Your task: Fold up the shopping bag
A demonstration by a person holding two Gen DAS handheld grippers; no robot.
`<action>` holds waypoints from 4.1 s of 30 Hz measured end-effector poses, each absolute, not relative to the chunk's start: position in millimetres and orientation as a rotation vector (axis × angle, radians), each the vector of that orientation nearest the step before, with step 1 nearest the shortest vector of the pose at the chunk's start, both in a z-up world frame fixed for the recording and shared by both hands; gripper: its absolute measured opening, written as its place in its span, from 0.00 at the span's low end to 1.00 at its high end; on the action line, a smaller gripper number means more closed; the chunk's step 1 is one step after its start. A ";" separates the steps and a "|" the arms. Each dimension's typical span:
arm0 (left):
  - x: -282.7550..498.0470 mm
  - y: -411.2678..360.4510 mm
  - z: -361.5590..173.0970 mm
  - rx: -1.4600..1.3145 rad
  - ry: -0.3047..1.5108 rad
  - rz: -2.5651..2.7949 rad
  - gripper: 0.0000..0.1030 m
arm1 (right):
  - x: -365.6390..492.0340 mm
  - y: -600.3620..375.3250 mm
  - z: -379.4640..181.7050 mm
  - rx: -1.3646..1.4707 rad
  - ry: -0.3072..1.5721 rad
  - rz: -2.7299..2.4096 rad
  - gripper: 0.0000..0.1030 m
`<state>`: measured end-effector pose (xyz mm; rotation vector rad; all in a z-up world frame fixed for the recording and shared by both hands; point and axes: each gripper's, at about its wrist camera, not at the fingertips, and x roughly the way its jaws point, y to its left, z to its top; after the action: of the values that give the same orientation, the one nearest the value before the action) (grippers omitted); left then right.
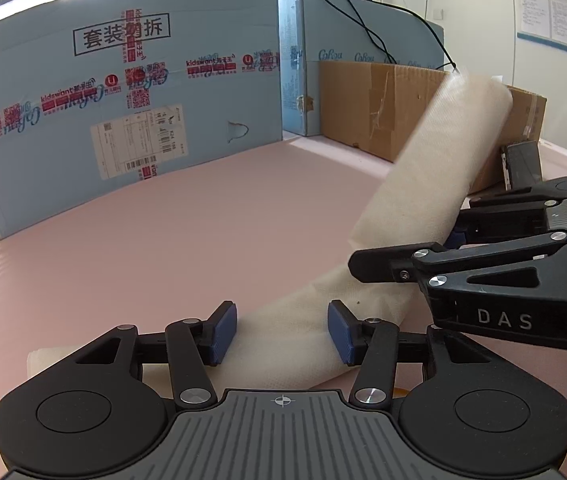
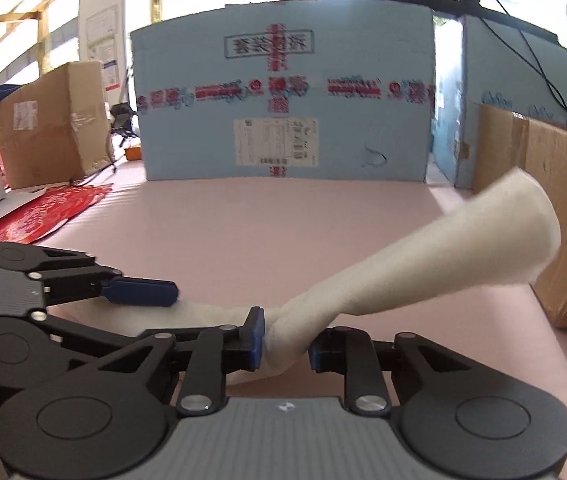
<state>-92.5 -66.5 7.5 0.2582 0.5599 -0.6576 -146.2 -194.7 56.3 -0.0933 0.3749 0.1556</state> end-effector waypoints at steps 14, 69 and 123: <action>-91.9 -65.7 7.8 0.255 0.562 -0.662 0.48 | -139.0 -175.2 48.5 -0.388 0.438 0.085 0.10; -98.5 24.0 6.2 0.181 0.571 -0.344 0.84 | -175.8 -94.2 20.5 -0.954 0.282 0.381 0.29; -84.4 -10.8 6.5 0.301 0.569 -0.585 0.86 | -138.6 -231.6 62.9 0.011 0.567 0.681 0.66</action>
<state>-84.4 -10.8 6.5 0.3012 0.5690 -0.5848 -138.6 -231.6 62.9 0.0113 0.5671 0.6811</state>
